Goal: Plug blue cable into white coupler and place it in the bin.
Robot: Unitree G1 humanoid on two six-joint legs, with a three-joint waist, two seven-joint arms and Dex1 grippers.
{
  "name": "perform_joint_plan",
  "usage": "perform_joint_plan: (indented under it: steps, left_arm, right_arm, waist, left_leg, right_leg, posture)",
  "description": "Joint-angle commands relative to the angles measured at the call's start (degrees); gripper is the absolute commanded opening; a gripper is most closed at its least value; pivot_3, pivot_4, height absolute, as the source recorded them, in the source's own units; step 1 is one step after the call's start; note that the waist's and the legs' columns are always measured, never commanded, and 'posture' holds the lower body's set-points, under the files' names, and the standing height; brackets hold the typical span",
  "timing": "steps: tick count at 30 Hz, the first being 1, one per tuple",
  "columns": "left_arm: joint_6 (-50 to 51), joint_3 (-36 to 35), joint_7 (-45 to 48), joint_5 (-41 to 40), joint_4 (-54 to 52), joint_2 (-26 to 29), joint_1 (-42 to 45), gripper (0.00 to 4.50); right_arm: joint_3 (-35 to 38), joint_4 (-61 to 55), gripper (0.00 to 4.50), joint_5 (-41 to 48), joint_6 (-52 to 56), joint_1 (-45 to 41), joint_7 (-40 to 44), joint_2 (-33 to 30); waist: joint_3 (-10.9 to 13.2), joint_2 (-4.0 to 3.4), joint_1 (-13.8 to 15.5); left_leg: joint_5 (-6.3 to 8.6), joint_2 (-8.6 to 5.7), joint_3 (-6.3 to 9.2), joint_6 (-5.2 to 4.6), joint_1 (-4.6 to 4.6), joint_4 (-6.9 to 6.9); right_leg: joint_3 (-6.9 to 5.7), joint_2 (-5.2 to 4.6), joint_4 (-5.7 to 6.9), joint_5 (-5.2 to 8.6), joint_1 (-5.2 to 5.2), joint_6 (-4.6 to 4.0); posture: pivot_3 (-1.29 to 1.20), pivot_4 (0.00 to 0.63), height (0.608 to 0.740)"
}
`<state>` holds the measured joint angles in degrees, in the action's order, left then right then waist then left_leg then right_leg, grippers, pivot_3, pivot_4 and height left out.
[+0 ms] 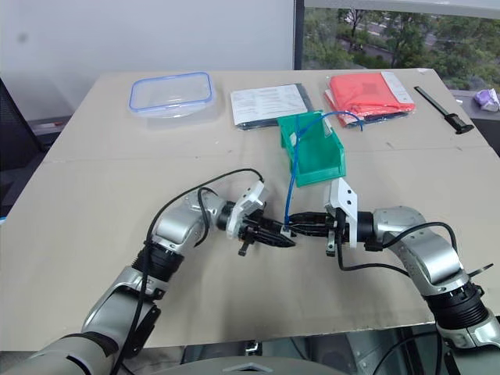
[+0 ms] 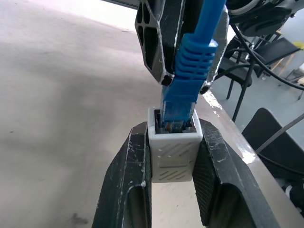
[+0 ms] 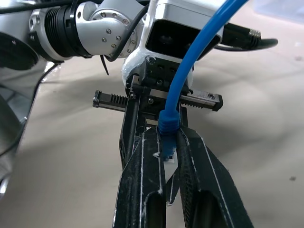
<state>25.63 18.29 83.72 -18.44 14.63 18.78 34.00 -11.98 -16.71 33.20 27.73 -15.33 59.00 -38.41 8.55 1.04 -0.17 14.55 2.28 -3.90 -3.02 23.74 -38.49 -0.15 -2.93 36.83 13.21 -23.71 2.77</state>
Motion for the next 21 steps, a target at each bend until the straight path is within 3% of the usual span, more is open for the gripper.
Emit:
perform_joint_plan:
  steps: [1, 11, 16, 21]
  left_arm:
    - [-1.1, -12.6, -2.9, -11.9, -8.1, -2.8, 7.7, 0.56]
    - [0.4, -13.3, -4.2, -14.0, -8.9, -2.6, 8.3, 0.56]
    - [-4.1, -8.8, -2.2, -9.1, -9.1, -0.5, 5.7, 0.56]
    - [-5.8, -8.2, -3.6, -7.6, -7.7, -0.5, 5.8, 0.56]
  right_arm:
    - [-10.8, 3.1, 0.00, -2.4, 10.8, 5.7, 3.7, -2.5]
    - [-10.3, 3.4, 0.00, -2.1, 9.5, 4.9, 3.6, -1.8]
    - [-1.4, 4.3, 0.00, 2.6, 4.6, 2.7, 0.4, 5.3]
    - [-0.3, 2.9, 0.00, 1.9, 3.0, 3.0, 1.6, 5.1]
  waist:
    - [0.0, 0.00, 0.0]
    - [0.0, 0.00, 0.0]
    - [0.0, 0.03, -0.1]
    - [0.0, 0.02, 0.2]
  left_leg:
    - [0.00, 0.00, 0.01, 0.00, 0.00, 0.00]
    - [0.00, 0.00, 0.01, 0.00, 0.00, 0.00]
    - [0.00, 0.01, 0.04, 0.00, 0.00, 0.01]
    - [0.00, 0.01, 0.03, 0.00, 0.00, 0.00]
  right_leg:
    - [0.00, 0.00, 0.00, 0.00, 0.00, 0.00]
    - [0.00, 0.00, 0.00, 0.00, 0.00, 0.00]
    - [-0.01, 0.02, 0.01, 0.00, 0.00, 0.00]
    - [-0.02, 0.00, 0.01, 0.00, 0.01, 0.00]
  posture:
    - [0.00, 0.150, 0.740]
    - [0.00, 0.150, 0.740]
    - [0.00, 0.150, 0.740]
    - [0.00, 0.150, 0.740]
